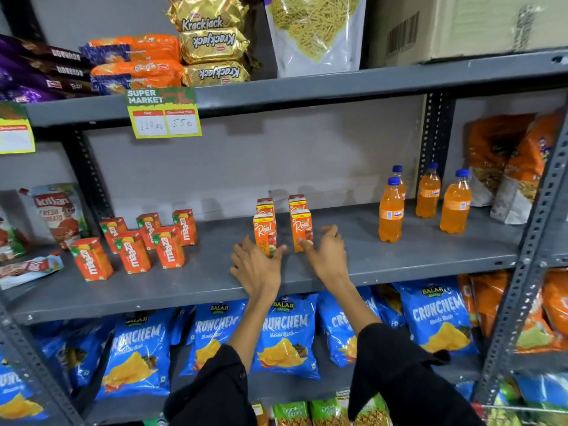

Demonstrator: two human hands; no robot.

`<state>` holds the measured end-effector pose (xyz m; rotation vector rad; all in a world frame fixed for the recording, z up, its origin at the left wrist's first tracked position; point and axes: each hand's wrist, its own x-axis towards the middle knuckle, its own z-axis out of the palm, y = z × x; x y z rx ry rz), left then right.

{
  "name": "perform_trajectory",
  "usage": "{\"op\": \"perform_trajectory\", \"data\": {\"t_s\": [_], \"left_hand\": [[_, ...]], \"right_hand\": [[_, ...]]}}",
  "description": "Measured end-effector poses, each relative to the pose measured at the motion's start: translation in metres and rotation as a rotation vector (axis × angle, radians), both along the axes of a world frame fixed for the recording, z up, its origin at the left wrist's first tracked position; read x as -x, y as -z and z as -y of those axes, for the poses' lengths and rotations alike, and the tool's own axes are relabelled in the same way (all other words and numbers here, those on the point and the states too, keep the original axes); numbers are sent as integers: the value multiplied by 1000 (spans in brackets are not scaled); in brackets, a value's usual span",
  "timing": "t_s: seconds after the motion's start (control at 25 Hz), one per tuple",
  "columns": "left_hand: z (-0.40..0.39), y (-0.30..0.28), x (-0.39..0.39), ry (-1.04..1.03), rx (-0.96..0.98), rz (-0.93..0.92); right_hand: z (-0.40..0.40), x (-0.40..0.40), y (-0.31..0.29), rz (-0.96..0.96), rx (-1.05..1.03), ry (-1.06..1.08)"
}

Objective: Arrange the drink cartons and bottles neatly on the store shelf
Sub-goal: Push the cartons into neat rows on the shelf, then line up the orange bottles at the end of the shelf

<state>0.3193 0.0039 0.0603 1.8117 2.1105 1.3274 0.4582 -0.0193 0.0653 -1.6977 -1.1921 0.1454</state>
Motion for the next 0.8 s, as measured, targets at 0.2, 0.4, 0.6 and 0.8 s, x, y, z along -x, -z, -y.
{"op": "perform_trajectory", "data": {"t_s": [0.2, 0.4, 0.6, 0.8], "left_hand": [[40, 14, -43, 155, -265, 119], [70, -5, -148, 489, -342, 296], [63, -15, -223, 625, -136, 411], [40, -17, -260, 631, 166, 377]], "right_hand": [[41, -57, 9, -5, -268, 110], [66, -170, 2, 67, -305, 264], [76, -246, -14, 118, -170, 509], [66, -303, -14, -23, 28, 399]]}}
